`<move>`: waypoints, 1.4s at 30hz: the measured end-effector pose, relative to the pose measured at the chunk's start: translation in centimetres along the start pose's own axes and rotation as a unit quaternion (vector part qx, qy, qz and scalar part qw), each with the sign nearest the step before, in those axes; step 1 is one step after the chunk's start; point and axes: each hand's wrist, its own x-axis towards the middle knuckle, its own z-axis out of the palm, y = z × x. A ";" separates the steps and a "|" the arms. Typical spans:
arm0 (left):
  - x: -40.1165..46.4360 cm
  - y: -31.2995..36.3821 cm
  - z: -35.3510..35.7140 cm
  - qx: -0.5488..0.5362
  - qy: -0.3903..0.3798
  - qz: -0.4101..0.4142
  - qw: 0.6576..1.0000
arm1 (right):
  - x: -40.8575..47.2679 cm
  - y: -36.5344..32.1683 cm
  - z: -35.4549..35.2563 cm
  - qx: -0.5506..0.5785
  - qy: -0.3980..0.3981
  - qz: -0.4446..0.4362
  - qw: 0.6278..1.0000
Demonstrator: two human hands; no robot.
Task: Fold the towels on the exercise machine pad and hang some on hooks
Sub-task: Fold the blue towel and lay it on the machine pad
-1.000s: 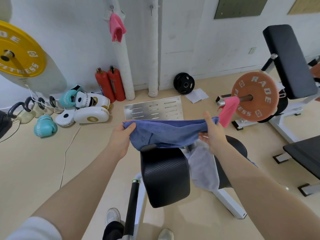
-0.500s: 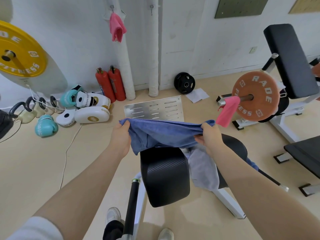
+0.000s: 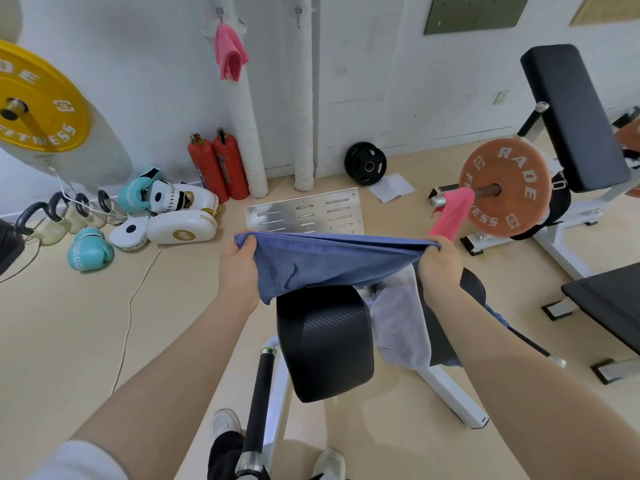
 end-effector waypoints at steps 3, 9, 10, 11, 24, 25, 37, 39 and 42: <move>-0.8 -0.3 0.3 -0.037 0.024 -0.018 0.999 | -0.9 -0.5 -0.4 0.271 -0.038 0.129 0.953; -2.1 -0.5 0.0 -0.127 -0.178 -0.110 0.969 | -2.0 -0.3 -1.6 0.476 -0.169 0.213 0.837; -2.5 -0.4 -0.1 -0.063 -0.244 -0.090 0.963 | -2.1 -0.3 -1.8 0.469 -0.207 0.206 0.833; -2.9 -0.2 0.1 -0.003 -0.321 -0.062 0.945 | -2.4 -0.5 -2.0 0.448 -0.240 0.194 0.839; -4.5 1.8 2.8 0.296 -0.404 0.215 0.838 | -5.9 -6.6 -0.5 0.021 -0.424 -0.121 0.897; -4.5 2.0 2.7 0.299 -0.408 0.221 0.834 | -6.0 -6.7 -0.6 0.011 -0.426 -0.127 0.896; -3.6 2.1 2.6 0.228 -0.260 0.228 0.910 | -6.5 -4.7 -0.1 -0.144 -0.339 -0.223 0.903; -3.8 2.4 2.5 0.192 -0.249 0.201 0.928 | -6.1 -3.5 0.2 -0.242 -0.327 -0.227 0.885; -3.8 2.5 2.1 0.184 -0.236 0.209 0.931 | -5.2 -3.0 0.2 -0.299 -0.306 -0.159 0.890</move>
